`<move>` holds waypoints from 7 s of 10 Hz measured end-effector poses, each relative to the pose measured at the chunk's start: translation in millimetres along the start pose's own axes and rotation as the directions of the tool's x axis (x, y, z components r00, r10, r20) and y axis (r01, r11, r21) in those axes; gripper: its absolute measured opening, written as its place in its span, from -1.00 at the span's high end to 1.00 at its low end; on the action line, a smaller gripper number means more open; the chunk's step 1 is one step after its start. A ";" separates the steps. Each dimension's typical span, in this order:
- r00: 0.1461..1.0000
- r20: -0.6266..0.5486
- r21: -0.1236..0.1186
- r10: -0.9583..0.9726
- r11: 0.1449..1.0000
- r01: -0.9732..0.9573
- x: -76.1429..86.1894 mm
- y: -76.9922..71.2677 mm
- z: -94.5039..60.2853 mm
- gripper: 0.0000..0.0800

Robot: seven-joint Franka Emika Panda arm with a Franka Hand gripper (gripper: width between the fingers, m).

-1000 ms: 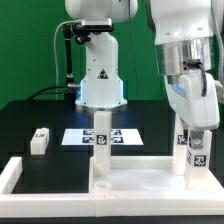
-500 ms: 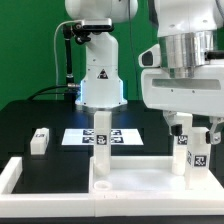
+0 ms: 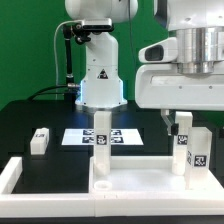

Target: Assemble desk

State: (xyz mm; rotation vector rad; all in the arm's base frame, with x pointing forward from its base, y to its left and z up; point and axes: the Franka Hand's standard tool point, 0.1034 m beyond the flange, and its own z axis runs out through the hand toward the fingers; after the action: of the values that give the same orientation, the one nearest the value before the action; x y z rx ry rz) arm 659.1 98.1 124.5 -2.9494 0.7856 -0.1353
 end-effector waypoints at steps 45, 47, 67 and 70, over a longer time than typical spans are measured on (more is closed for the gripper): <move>0.813 0.298 -0.025 -0.500 0.848 0.530 1.1 277.7 -16.2 -0.62; 0.782 0.403 -0.004 -0.475 0.854 0.521 -3.4 270.4 -17.1 -0.62; 0.497 0.841 -0.049 -0.213 0.885 0.462 -75.6 377.1 63.1 -0.62; 0.496 0.843 -0.050 -0.208 0.888 0.457 -77.2 379.6 63.2 -0.50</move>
Offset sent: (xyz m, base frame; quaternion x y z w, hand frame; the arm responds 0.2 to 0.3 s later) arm -0.0183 0.0075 -0.0179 0.0240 0.0300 -0.2075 0.9775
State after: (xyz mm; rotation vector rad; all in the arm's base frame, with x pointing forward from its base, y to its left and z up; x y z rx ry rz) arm 412.6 -187.7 16.7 -2.7974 0.0549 1.3517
